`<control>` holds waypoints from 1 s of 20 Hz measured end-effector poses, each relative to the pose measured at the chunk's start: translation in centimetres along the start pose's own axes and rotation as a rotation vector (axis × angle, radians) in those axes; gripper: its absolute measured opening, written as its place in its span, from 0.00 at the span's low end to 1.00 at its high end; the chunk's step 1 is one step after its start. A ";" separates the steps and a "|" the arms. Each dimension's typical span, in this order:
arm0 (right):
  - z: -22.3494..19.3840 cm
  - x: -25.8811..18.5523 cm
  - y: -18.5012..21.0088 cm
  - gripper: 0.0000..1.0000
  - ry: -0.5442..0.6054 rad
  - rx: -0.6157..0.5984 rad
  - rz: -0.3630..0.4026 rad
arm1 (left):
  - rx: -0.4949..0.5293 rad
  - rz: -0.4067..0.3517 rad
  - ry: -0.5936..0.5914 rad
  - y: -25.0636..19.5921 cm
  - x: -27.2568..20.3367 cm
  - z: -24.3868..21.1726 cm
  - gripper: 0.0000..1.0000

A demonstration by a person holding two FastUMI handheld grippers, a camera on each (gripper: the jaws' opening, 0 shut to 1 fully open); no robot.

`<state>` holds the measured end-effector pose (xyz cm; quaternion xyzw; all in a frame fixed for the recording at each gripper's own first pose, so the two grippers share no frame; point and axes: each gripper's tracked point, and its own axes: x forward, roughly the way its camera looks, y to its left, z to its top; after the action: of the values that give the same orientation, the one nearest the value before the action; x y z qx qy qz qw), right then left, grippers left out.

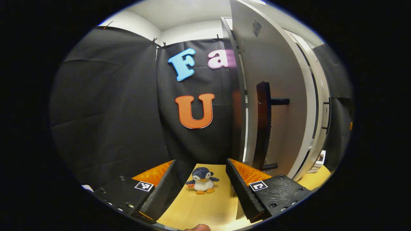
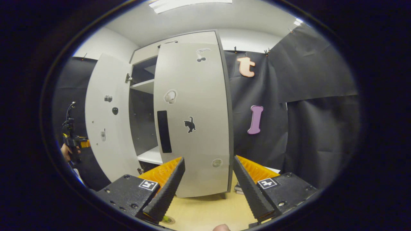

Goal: Grasp the bottle in the cabinet with the left hand and place it on the coaster, then close the right door with the right hand and the left door with the left hand.

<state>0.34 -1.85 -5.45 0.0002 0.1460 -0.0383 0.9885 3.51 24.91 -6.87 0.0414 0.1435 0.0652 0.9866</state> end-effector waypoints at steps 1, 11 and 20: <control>-0.2 -0.1 -0.5 0.94 0.002 0.002 -0.004 | -0.008 -0.004 0.009 -0.1 0.0 -0.1 0.92; -0.1 -0.9 -4.1 0.98 0.005 0.025 -0.036 | -0.085 0.074 0.017 1.9 0.9 -0.4 0.94; -0.7 -0.6 -5.1 0.98 0.014 0.024 -0.034 | -0.093 -0.061 0.062 -1.6 1.4 -1.4 0.93</control>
<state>-0.80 -6.86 -5.88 0.0099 0.1522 -0.0568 0.9867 4.65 23.56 -8.71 -0.0108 0.1717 0.0431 0.9841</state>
